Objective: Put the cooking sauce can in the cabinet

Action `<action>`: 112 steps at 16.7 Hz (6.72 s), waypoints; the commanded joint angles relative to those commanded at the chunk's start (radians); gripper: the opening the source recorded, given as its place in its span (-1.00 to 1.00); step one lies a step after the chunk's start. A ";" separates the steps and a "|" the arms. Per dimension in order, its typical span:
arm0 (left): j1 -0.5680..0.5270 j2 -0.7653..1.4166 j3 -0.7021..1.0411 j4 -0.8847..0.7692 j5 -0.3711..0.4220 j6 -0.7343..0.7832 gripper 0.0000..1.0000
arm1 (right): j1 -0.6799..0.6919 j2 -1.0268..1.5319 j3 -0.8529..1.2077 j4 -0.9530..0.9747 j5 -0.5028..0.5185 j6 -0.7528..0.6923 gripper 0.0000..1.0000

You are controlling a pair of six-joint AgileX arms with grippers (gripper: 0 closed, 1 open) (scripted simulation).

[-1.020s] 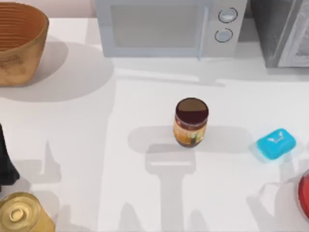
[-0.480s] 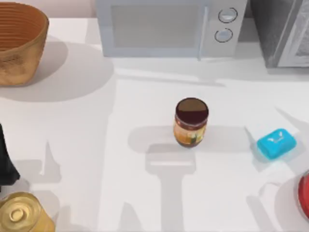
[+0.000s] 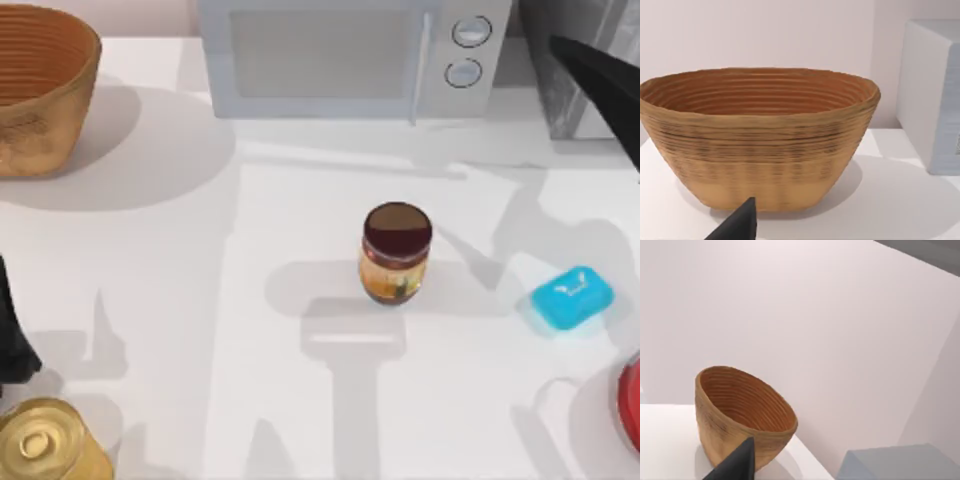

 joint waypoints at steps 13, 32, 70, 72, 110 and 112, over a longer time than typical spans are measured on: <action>0.000 0.000 0.000 0.000 0.000 0.000 1.00 | -0.039 1.101 0.213 0.013 -0.463 -0.562 1.00; 0.000 0.000 0.000 0.000 0.000 0.000 1.00 | 0.057 1.270 0.222 0.280 -0.412 -0.381 1.00; 0.000 0.000 0.000 0.000 0.000 0.000 1.00 | 0.087 1.111 0.258 0.115 -0.384 -0.281 -1.00; 0.000 0.000 0.000 0.000 0.000 0.000 1.00 | 0.093 1.025 0.281 0.003 -0.382 -0.290 -1.00; 0.000 0.000 0.000 0.000 0.000 0.000 1.00 | -0.195 -1.017 -0.811 -0.351 0.813 0.214 -1.00; 0.000 0.000 0.000 0.000 0.000 0.000 1.00 | -0.195 -1.017 -0.811 -0.351 0.813 0.214 -1.00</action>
